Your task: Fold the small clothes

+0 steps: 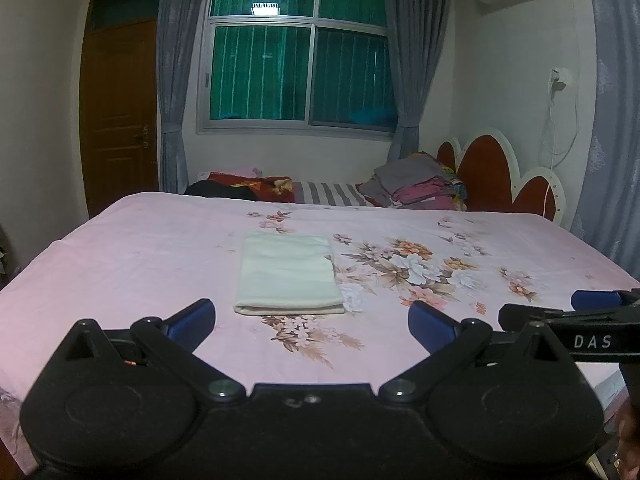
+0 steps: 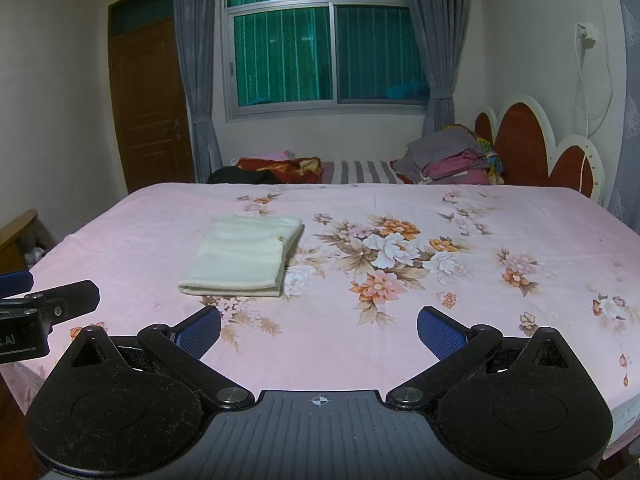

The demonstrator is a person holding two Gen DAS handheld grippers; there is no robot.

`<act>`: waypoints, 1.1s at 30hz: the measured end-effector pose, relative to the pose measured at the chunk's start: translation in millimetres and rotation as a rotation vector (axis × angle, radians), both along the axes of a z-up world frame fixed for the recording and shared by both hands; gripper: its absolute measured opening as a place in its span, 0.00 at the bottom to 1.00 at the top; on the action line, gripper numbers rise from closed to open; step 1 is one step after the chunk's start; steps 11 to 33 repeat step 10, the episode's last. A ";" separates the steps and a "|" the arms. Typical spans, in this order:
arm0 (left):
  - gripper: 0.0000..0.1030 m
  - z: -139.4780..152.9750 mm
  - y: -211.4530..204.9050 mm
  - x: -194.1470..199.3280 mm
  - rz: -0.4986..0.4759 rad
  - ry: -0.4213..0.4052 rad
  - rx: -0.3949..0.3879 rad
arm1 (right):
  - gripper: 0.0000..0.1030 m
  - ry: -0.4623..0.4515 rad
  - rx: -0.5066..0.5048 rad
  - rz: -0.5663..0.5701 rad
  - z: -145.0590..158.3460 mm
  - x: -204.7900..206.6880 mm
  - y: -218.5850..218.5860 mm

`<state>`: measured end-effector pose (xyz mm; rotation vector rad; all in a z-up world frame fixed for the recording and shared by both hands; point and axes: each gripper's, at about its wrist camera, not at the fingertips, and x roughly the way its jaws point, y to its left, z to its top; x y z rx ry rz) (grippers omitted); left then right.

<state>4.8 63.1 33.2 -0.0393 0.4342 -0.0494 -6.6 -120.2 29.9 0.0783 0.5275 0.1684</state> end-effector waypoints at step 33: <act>0.99 -0.8 0.8 -2.8 -0.025 0.005 0.001 | 1.00 0.002 -0.003 0.001 0.4 0.6 -2.0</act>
